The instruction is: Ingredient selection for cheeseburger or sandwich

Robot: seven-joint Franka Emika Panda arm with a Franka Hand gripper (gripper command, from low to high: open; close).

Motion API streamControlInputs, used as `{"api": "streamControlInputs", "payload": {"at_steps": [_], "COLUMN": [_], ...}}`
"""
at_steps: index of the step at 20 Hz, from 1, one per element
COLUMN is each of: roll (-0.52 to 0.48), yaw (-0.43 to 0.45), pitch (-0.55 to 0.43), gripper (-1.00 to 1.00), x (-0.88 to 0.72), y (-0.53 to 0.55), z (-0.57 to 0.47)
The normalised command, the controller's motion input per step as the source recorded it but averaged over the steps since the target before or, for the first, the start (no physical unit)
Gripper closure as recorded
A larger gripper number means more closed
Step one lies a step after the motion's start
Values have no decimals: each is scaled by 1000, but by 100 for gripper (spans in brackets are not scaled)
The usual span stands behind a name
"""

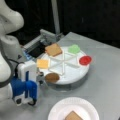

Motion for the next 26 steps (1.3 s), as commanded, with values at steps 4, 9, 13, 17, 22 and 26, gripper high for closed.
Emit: {"api": "streamControlInputs", "payload": {"at_steps": [4, 9, 13, 17, 22, 26], "roll": [186, 188, 199, 205, 208, 214], "yaw": [233, 217, 180, 146, 119, 94], "pitch": [-6, -3, 2, 8, 18, 24], "gripper": [-100, -100, -100, -100, -100, -100], "x": [287, 347, 424, 475, 461, 415], "y": [-285, -274, -244, -226, -234, -210], "z": [-86, -92, -106, -127, -113, -80]}}
